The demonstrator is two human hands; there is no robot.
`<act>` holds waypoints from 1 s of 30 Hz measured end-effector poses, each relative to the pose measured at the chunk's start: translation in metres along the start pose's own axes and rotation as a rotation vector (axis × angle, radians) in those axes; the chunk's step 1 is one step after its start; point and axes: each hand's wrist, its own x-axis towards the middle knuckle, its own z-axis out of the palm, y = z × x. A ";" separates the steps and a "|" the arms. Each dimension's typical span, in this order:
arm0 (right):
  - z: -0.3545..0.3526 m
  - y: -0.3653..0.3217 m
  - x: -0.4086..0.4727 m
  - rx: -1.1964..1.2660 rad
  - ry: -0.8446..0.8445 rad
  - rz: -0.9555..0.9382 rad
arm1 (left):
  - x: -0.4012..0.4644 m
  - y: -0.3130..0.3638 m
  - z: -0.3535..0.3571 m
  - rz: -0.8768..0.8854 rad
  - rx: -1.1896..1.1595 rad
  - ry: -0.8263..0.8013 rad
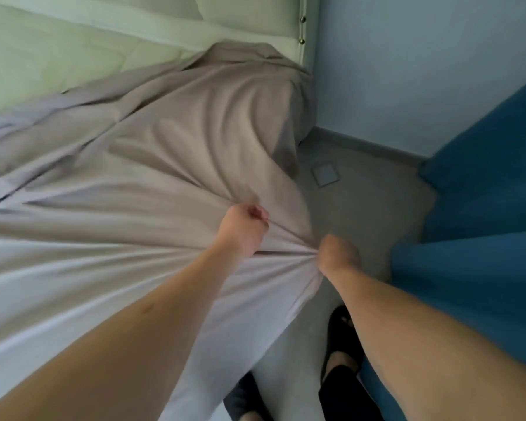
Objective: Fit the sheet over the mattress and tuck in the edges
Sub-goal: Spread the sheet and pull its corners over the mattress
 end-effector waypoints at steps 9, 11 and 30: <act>-0.115 -0.063 0.037 0.216 0.002 -0.151 | 0.034 0.088 -0.023 0.020 0.195 0.029; -0.146 -0.077 0.051 0.243 0.035 -0.175 | 0.043 0.109 -0.032 0.060 0.195 0.055; -0.168 -0.129 0.146 0.230 0.084 -0.111 | 0.180 0.166 -0.023 0.208 0.330 0.069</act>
